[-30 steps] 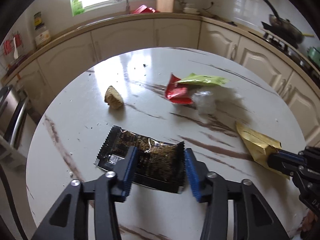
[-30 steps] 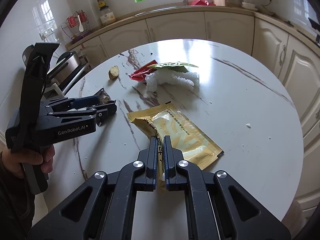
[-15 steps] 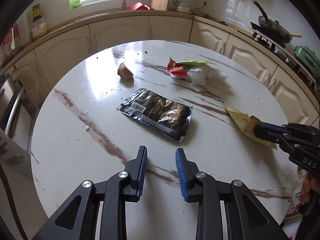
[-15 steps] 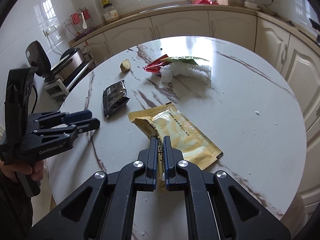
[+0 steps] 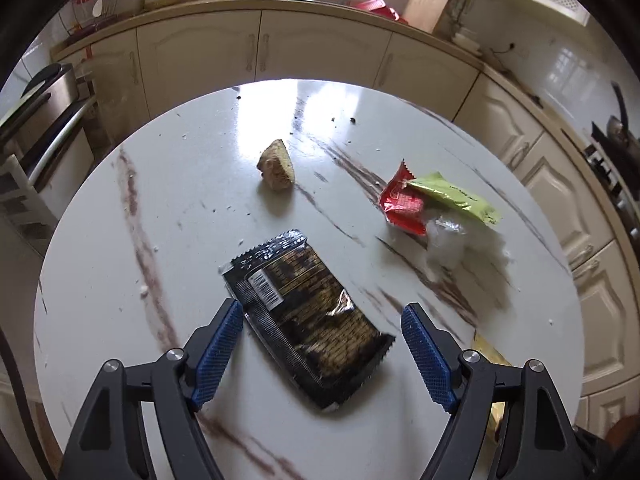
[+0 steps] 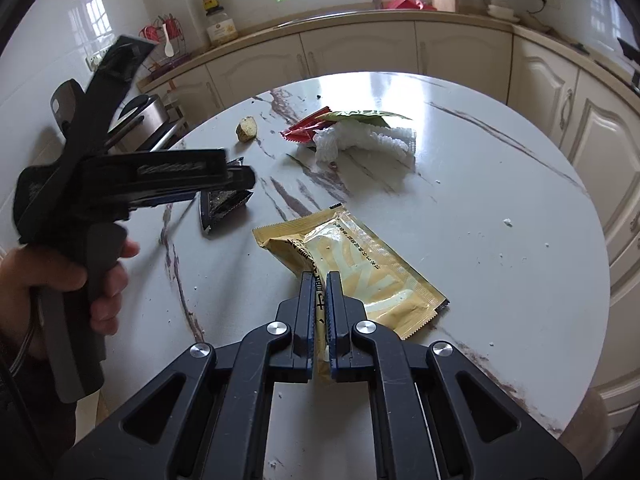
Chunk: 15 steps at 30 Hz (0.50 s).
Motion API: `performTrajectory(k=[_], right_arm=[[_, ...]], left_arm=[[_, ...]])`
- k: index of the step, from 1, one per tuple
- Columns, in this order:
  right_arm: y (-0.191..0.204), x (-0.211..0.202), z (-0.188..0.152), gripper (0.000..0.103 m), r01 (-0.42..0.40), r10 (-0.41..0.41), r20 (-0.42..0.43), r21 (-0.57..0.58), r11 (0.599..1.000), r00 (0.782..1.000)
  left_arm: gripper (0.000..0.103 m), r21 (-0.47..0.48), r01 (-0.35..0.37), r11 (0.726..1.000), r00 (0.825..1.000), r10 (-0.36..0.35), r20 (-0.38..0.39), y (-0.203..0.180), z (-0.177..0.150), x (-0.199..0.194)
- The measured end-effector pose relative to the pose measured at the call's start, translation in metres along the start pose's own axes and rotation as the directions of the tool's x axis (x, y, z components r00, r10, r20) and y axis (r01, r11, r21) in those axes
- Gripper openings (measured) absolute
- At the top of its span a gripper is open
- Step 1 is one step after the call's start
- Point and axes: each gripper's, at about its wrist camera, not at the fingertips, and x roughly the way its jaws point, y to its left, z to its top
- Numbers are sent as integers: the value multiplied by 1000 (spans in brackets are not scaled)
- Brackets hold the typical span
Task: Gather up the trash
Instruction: 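Lower the left tool onto the black packet and close it, then lift the black packet with the left tool while the right holds the gold packet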
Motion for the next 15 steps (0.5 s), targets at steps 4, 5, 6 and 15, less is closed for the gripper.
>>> performTrajectory(k=[4,5,6,15], right_arm=[[-6,2,2,6,-13,13,1,7,1000,1000],[-9,2,3,6,-19,19,1,15,1000,1000],[-11,2,3,6,-24,24,3,22,999,1000],[-17,2,2,7,-41,41,9,50,998,999]], left_arm=[[81,66,-141,988,989,138,44,-17,-3,10],[81,77,-139,987,989,136,50,-19,-4,10],[80,86,-132,987,990,129,49,-20,-5,11],[46,261,26,965,998,-39,47,3,-17,4]])
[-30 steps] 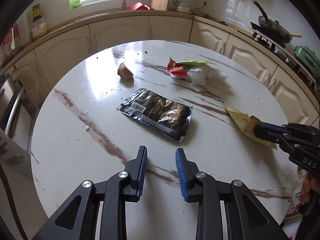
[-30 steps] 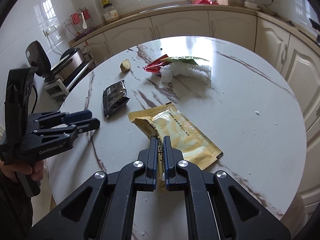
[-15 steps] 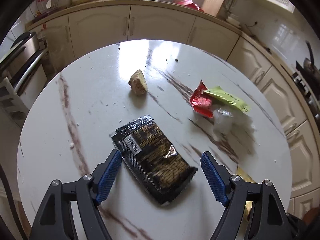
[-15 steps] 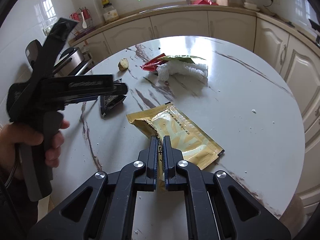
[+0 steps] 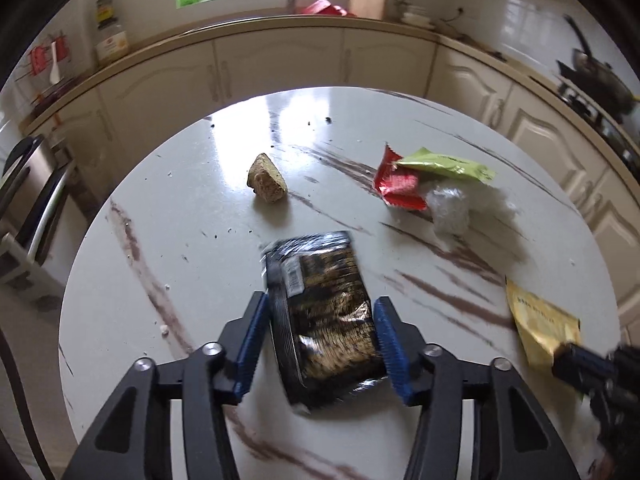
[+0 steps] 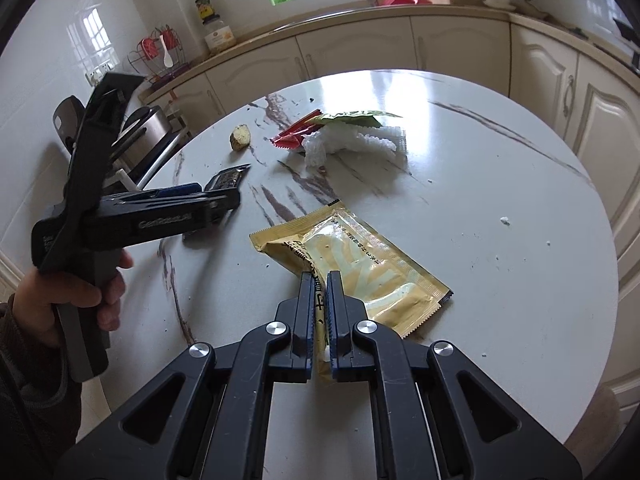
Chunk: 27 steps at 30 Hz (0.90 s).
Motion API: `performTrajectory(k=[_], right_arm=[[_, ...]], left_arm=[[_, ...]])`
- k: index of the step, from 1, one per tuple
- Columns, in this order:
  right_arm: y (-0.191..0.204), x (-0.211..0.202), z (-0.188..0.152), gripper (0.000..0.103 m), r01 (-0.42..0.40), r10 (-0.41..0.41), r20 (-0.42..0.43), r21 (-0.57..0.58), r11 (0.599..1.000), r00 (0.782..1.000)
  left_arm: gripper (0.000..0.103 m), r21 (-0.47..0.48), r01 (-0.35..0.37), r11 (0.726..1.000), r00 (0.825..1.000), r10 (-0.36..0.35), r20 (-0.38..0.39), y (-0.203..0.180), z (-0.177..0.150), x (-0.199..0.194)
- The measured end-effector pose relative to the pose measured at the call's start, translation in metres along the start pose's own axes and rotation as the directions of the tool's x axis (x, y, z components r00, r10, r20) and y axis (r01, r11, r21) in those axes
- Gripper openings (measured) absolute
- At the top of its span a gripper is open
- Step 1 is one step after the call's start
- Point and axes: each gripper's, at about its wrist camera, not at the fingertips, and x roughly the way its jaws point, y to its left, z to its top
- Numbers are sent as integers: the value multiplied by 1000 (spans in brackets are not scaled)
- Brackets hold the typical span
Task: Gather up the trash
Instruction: 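Lift the black packet with the left tool while the right holds the gold packet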
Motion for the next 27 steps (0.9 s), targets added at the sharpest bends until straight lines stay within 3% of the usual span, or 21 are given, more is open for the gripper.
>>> performTrajectory(k=[5,10,12,14,16,19,20,21,23,25,27], right_arm=[[6,-2,-3,7,10,-10,-1,0,1000,1000],[17,-1,-6,7,38,-38,-8,-26,999,999],[17,0,-5,7,45,-46,-13,-26,999,999],[18,2,-3,7,52,-52,-22,-21,998,998],[20,3,-2,7,66,-67,-27,-29,997,997],[21,4,-2,7,80,-82,-32,-33,996,996],[21,4,-1,7,83,-84,-34,-35,996,996],[21,4,-1,7,86,-88,-36,-36,996,996],[23,4,-1,7,100,-102,-38,-48,994,994],[26,5,-1,7,117,-120,-42,-64,991,992],[29,5,0,7,136,-140,-45,-81,987,989]], left_arm=[[46,72,69,995,998,-70,8,17,-16,-10],[51,93,66,994,997,-69,29,26,-29,-19],[77,86,23,996,999,-25,27,24,-31,-19],[93,71,5,997,1000,-6,14,20,-35,-18],[94,89,5,996,1000,-7,16,15,-37,-19],[90,98,24,995,1000,-26,17,16,-38,-20],[81,108,38,993,999,-42,27,15,-39,-22],[63,123,56,991,997,-62,39,15,-40,-25],[46,135,81,988,995,-89,52,13,-42,-30],[43,137,79,987,995,-86,50,11,-42,-30],[34,134,91,987,994,-99,54,11,-42,-30]])
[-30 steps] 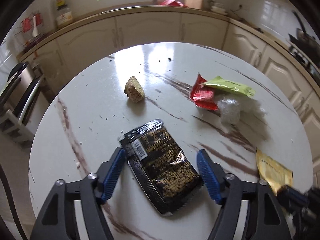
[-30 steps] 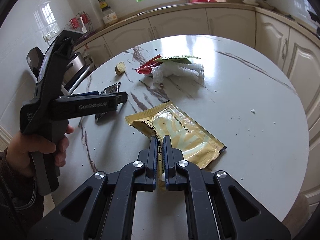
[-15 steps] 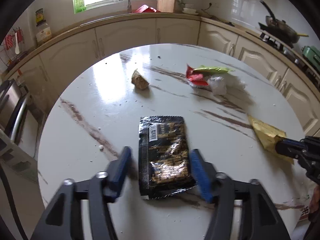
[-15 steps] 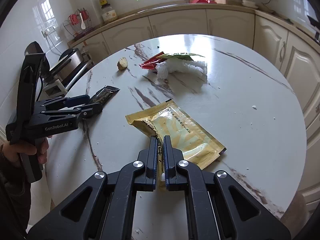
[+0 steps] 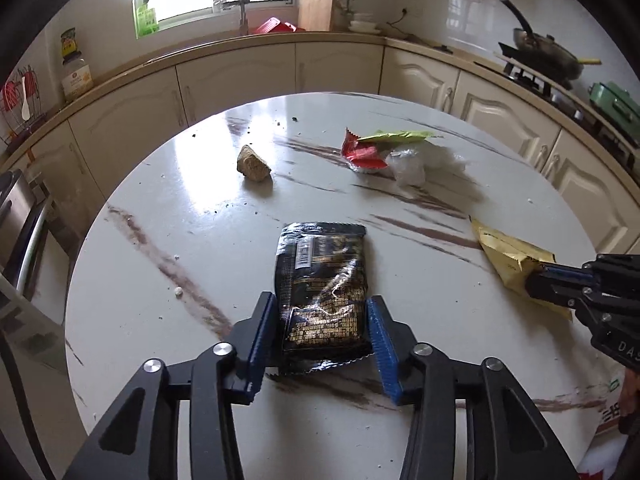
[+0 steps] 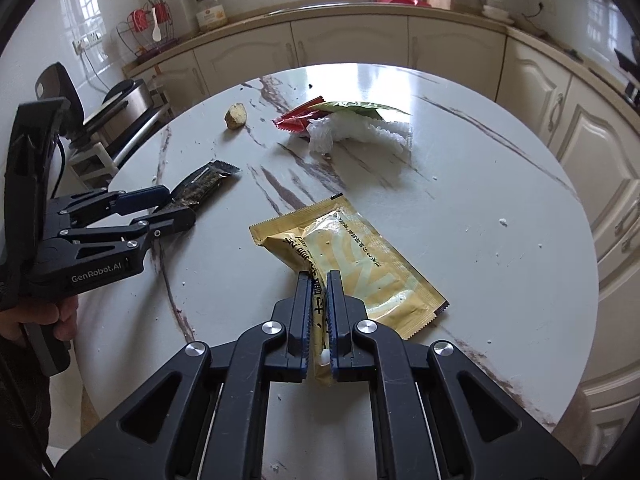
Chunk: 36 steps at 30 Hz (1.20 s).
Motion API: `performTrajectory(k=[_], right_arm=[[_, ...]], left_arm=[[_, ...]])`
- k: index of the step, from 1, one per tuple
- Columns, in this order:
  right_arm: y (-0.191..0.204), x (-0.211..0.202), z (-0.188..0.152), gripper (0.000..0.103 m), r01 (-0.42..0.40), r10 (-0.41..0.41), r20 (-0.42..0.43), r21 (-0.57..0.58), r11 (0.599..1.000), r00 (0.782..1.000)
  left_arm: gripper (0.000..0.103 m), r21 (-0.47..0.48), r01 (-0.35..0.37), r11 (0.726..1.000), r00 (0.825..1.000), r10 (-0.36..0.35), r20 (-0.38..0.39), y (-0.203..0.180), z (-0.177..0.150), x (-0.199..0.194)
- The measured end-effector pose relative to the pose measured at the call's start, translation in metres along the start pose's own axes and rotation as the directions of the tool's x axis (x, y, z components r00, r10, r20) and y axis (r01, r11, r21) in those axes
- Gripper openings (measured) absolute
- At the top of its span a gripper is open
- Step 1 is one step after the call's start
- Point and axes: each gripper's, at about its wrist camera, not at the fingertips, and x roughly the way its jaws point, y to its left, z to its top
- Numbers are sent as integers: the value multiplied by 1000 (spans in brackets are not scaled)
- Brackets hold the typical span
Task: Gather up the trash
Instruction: 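Lift the black packet with the left tool while the right holds the gold packet, then carry both packets over the blue bin and open both tools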
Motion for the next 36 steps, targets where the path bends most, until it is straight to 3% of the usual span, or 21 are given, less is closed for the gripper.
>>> performTrajectory(k=[3,7,11,20,27,32,36], right_arm=[[5,1,0,7,31,-31,6,-33,999,1000],[19,-2,-6,5,110,-106,52,-103,989,993],[16,-13,-5,5,49,-45,79,-45,998,996],[50,-42,7,5,-30,38,127,-63,998,991],[117,-48,12,5,-89,107,133,-137,987,985],[184,-39,16,5,-174,200,114,-205,963,973],[249,-22,15,5,-243,273,82,-269,932,958]], left_arm=[[31,-21,7,1000,1000,-6,12,-2,-2,-1],[17,-42,36,998,999,-34,38,-3,-4,-12],[14,-36,66,997,997,-64,50,-5,-9,-22],[14,-80,134,988,987,-126,99,4,-31,-59],[14,-106,115,988,983,-98,156,35,-73,-112],[14,-166,80,983,980,-47,193,88,-123,-160],[15,-228,9,974,980,37,195,139,-166,-191]])
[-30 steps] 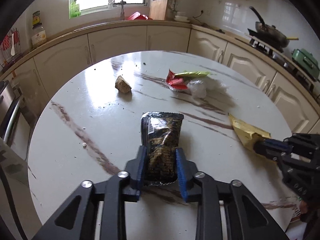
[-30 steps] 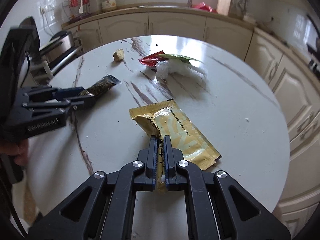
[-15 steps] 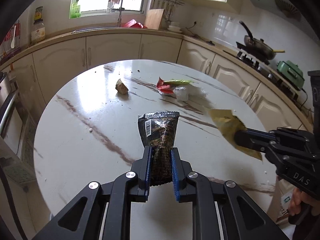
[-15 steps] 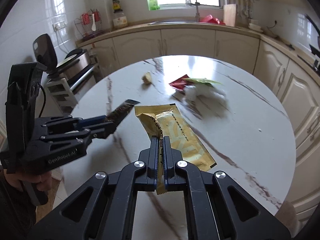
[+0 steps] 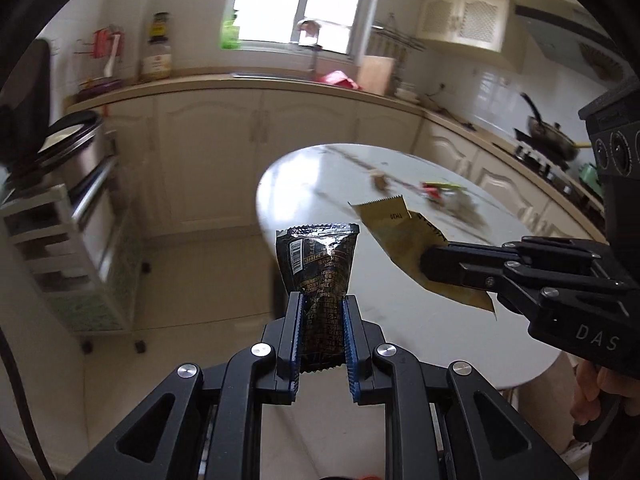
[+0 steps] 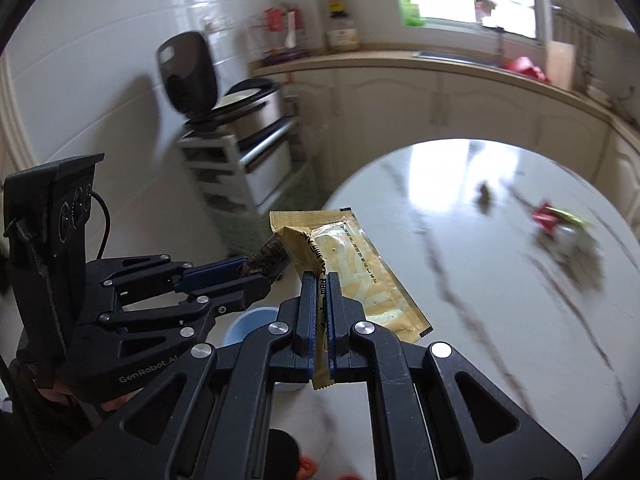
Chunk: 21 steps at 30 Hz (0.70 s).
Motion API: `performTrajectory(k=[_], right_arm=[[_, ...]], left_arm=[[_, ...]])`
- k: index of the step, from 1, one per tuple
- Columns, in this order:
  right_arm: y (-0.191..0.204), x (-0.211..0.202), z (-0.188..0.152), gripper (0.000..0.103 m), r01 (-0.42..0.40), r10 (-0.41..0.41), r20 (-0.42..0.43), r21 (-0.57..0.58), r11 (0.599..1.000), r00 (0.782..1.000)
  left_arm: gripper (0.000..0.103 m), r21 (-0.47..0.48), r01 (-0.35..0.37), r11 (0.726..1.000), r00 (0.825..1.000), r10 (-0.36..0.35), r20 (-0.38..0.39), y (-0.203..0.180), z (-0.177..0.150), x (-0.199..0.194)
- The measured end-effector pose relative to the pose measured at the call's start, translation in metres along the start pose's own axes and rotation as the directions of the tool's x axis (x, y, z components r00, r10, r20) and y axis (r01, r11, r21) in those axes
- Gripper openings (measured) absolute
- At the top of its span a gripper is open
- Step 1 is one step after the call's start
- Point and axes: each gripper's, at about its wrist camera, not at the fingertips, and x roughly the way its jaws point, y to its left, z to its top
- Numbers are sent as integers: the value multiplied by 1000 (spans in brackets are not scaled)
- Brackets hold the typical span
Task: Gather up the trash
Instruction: 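Carry both packets over the blue bin and open both tools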
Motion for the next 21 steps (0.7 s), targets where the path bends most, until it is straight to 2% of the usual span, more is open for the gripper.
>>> performTrajectory(k=[4,9,14,17,19,21], right_arm=[[49,38,10,5,-71,70,-30,-54,996,997],[97,94,14,5,-143,133,-108,-99,985,985],[125,145,4,5,-177,153,-190,-116,977,970],[128,177,-4,5,-187,158,-243,-102,977,957],[127,196,-9,5,-196,166,-272,-87,977,948],[126,212,-15,5,-203,172,-295,-75,976,940]], left_arm=[[15,-64,-67,996,998,67,-10,54,-27,-28],[15,-140,-127,982,990,117,-77,108,-59,-37],[16,-194,-172,966,979,145,-146,144,-80,-21],[24,-215,-207,954,967,166,-194,156,-90,-2],[23,-235,-224,946,963,177,-205,159,-87,10],[24,-222,-258,940,951,207,-230,158,-83,23]])
